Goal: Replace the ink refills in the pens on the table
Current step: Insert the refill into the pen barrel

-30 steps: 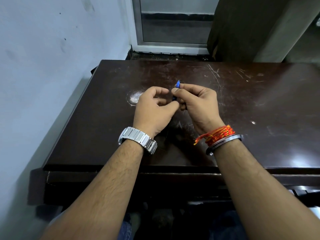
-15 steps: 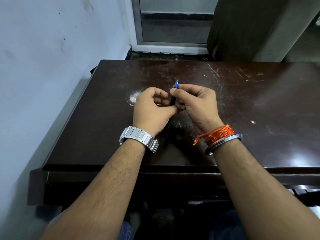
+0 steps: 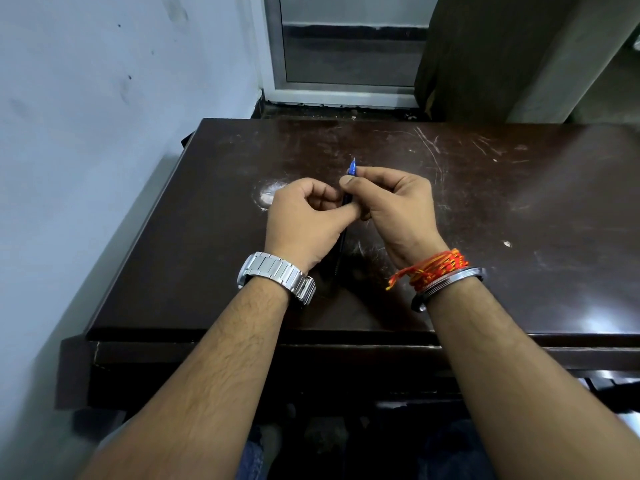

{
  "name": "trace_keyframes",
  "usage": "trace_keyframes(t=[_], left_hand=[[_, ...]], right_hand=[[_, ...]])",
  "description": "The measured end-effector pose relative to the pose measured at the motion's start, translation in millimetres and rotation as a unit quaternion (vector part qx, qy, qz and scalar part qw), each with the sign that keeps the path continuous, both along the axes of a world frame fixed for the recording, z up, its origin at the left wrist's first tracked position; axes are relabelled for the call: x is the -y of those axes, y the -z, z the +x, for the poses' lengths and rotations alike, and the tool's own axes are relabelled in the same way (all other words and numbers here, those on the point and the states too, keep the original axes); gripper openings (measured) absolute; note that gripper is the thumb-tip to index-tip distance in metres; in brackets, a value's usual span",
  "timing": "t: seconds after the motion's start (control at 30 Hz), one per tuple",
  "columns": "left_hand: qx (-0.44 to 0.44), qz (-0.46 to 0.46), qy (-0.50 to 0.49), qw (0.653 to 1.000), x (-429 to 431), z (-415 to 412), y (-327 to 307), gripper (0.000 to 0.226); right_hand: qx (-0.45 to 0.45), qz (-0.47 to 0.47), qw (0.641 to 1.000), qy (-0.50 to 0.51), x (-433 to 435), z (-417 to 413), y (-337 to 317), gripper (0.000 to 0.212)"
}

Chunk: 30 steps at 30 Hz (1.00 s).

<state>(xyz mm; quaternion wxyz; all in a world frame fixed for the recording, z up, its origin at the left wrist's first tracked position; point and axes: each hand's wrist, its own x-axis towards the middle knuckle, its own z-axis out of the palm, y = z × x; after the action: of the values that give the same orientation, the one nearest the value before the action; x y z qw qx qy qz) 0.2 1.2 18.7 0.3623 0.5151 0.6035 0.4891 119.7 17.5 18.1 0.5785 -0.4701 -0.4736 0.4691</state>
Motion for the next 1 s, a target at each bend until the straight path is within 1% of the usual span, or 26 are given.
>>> trace_keyframes(t=[0.07,0.1,0.2,0.33,0.47,0.53,0.67,0.73,0.8,0.87,0.93,1.0], left_hand=[[-0.003,-0.016,0.015,1.000,0.3,0.6,-1.4,0.011],[-0.010,-0.024,0.025,0.999,0.6,1.3,-2.1,0.010],[-0.034,-0.035,0.031,0.998,0.8,2.5,-1.7,0.018],[-0.033,-0.035,0.026,0.998,0.7,0.1,-0.9,0.015],[-0.031,-0.032,0.019,0.999,0.2,-0.8,0.8,0.022],[-0.040,-0.027,0.013,0.999,-0.6,-0.8,1.0,0.021],[-0.049,-0.027,0.003,0.998,-2.9,-3.9,2.7,0.019],[-0.053,-0.030,-0.003,0.998,-3.3,-5.1,3.0,0.017],[-0.050,-0.028,-0.025,0.998,-5.1,-7.1,3.1,0.015],[-0.047,-0.027,-0.068,0.996,-8.3,-10.9,2.9,0.016],[-0.043,-0.029,-0.105,0.993,-10.5,-14.9,2.3,0.018],[-0.028,-0.032,-0.122,0.992,-11.6,-17.0,2.4,0.017]], right_hand=[[-0.002,0.004,1.000,-0.004,-0.1,0.5,0.3,0.012],[-0.004,0.004,1.000,-0.007,-0.4,0.8,0.6,0.012],[-0.005,0.000,1.000,-0.007,-1.7,1.4,2.5,0.011],[0.005,-0.004,1.000,-0.009,-2.7,0.9,4.3,0.010],[0.013,-0.008,1.000,-0.004,-4.0,1.9,4.9,0.006],[0.019,-0.008,1.000,0.004,-4.6,2.5,5.3,0.005],[0.018,-0.011,1.000,0.011,-5.5,3.4,8.5,0.011],[0.023,-0.017,1.000,0.005,-6.1,2.0,10.1,0.011],[0.032,-0.034,0.999,0.012,-8.3,0.2,12.1,0.020],[0.069,-0.046,0.996,0.034,-11.0,0.8,14.8,0.028],[0.183,-0.031,0.981,0.050,-11.5,3.1,18.1,0.023],[0.302,0.000,0.952,0.047,-7.9,3.3,19.4,0.015]])
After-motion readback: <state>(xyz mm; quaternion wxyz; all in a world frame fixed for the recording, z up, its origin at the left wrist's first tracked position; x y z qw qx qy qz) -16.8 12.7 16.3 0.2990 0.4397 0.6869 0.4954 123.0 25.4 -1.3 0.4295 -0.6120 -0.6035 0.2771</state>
